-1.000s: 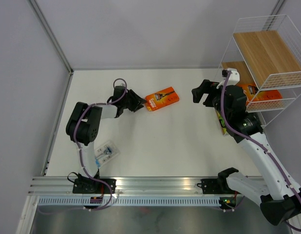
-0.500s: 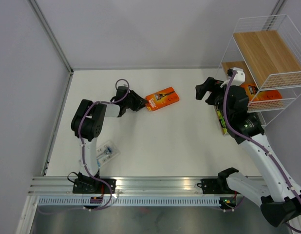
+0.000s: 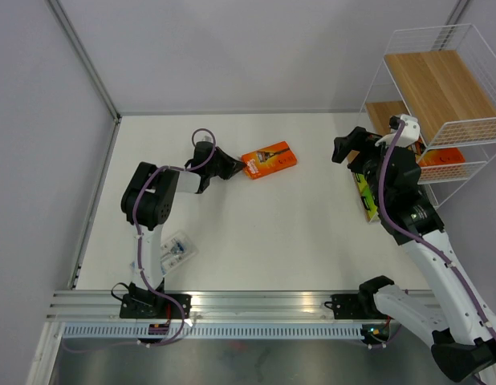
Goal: Place and organize the shaving razors onto the shelf
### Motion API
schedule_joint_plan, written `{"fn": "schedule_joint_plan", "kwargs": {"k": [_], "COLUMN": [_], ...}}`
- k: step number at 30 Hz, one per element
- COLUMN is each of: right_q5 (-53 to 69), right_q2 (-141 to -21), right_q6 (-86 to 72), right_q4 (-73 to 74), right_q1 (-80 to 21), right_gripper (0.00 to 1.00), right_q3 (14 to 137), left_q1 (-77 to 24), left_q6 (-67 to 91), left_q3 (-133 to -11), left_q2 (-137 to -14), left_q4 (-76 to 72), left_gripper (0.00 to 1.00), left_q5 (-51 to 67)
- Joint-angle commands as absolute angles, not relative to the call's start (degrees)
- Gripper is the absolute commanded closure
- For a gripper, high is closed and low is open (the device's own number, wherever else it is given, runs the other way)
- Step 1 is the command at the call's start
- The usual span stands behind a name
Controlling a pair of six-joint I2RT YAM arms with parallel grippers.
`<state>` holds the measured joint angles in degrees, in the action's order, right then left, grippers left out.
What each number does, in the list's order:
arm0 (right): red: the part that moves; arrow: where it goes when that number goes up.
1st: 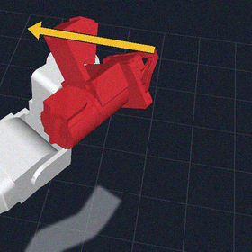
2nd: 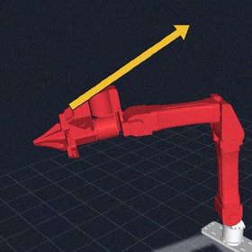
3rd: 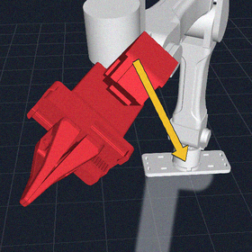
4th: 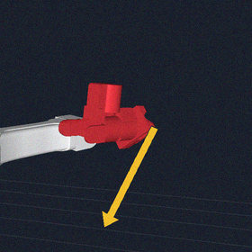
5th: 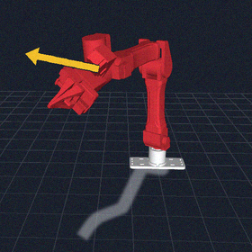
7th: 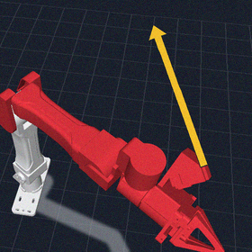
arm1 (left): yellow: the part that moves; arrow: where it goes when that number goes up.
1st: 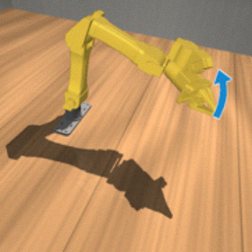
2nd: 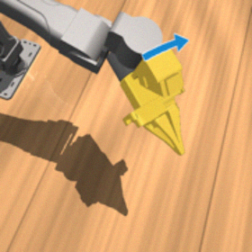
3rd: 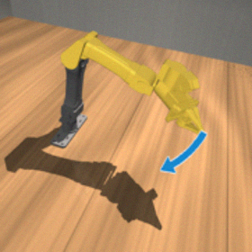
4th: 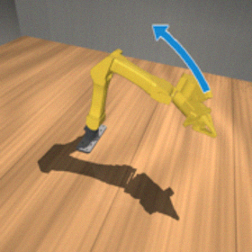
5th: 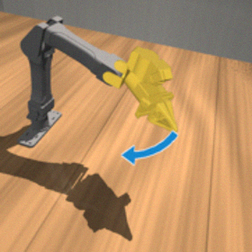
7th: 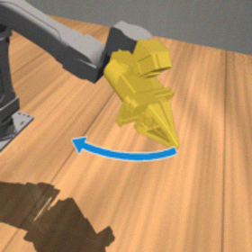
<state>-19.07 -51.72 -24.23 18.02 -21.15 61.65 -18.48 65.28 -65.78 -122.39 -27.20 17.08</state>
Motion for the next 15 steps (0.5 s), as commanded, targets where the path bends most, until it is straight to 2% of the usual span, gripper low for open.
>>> {"fn": "schedule_joint_plan", "kwargs": {"k": [1,7,15], "right_q5": [-21.44,-21.10,-21.18], "right_q2": [-50.45,-50.62,-49.92], "right_q6": [-23.99,-24.52,-24.70], "right_q4": [17.58,18.02,18.02], "right_q1": [-21.27,-21.18,-21.18], "right_gripper": [0.02,0.02,0.02], "right_q3": [64.25,63.63,62.76], "left_q1": [-18.55,-18.63,-18.55], "left_q6": [67.24,67.06,63.37], "left_q3": [-65.66,-65.30,-59.68], "left_q2": [-120.85,-118.39,-115.05], "left_q4": [-31.81,-31.56,-30.67], "left_gripper": [0.98,0.98,0.98], "left_q5": [18.71,24.25,23.55]}}
